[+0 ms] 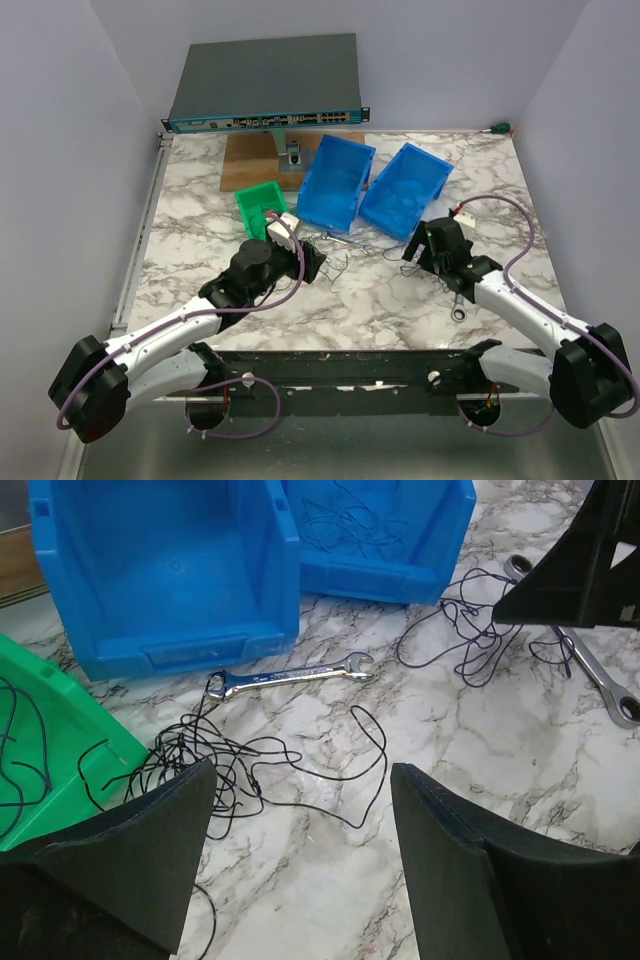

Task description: Untangle the cables

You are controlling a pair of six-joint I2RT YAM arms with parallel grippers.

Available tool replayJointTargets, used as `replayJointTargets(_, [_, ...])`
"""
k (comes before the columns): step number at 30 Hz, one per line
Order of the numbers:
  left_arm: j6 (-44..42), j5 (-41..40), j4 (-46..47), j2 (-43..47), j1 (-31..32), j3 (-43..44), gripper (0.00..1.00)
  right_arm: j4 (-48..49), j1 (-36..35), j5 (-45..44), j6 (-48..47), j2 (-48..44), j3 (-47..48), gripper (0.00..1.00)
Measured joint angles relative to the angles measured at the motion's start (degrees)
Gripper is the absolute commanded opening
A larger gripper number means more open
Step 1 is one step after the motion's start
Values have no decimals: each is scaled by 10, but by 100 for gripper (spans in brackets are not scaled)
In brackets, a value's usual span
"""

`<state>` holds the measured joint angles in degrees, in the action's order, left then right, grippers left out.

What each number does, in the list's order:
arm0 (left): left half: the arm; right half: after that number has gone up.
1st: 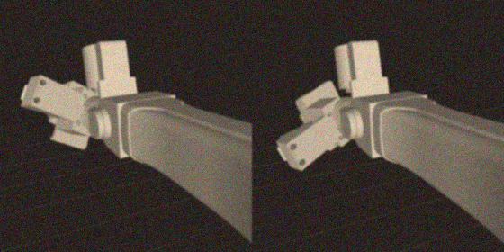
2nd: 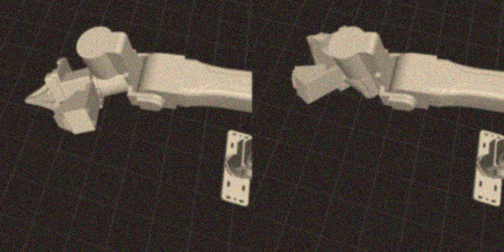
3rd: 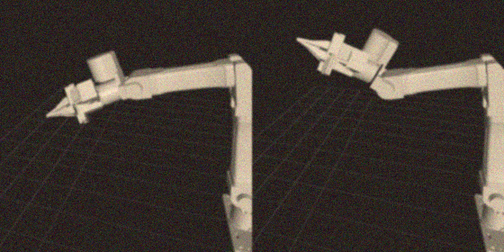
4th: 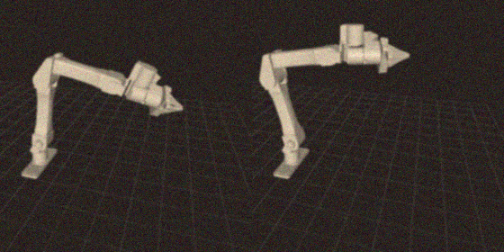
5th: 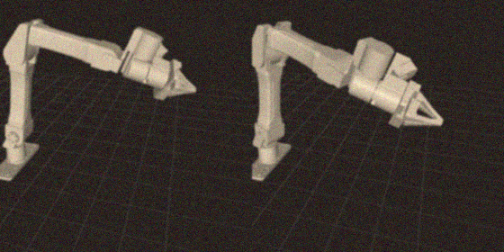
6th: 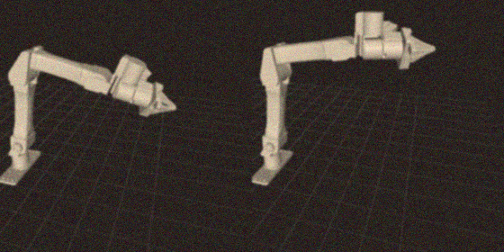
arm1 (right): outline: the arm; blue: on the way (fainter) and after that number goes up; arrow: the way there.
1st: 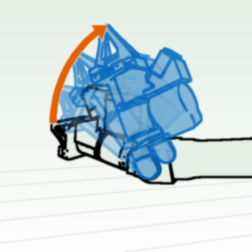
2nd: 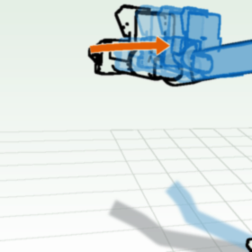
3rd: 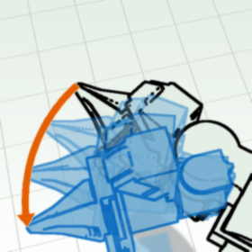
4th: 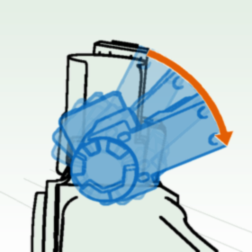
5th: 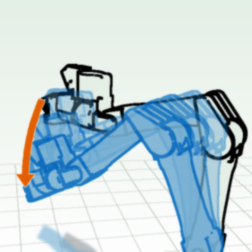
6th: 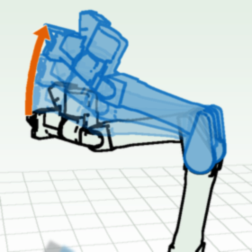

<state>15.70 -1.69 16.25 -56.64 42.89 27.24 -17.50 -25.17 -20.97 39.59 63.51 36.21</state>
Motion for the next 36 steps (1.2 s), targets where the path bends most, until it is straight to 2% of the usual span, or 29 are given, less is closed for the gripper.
replayJointTargets(9, [0, -15, -5, 25, 0, -11, 73, 55, 0, -8, 56, 60, -42, 86])
replayJointTargets(16, [0, -22, -10, 33, 0, -16, 73, 103, 0, -10, 62, 80, -61, 62])
replayJointTargets(19, [0, -23, -11, 33, 0, -17, 73, 120, 0, -10, 51, 80, -68, 44])
replayJointTargets(22, [0, -24, -10, 32, 0, -17, 73, 138, 0, -6, 39, 79, -73, 11])
replayJointTargets(23, [0, -24, -10, 31, 0, -17, 73, 145, 0, -2, 31, 78, -76, 3])
replayJointTargets(28, [-1, -24, -6, 30, 0, -20, 73, 189, 0, 53, -3, 69, -91, 1])
replayJointTargets(36, [-7, -23, 9, 30, 0, -28, 74, 324, 0, 259, -59, -9, -184, 1])
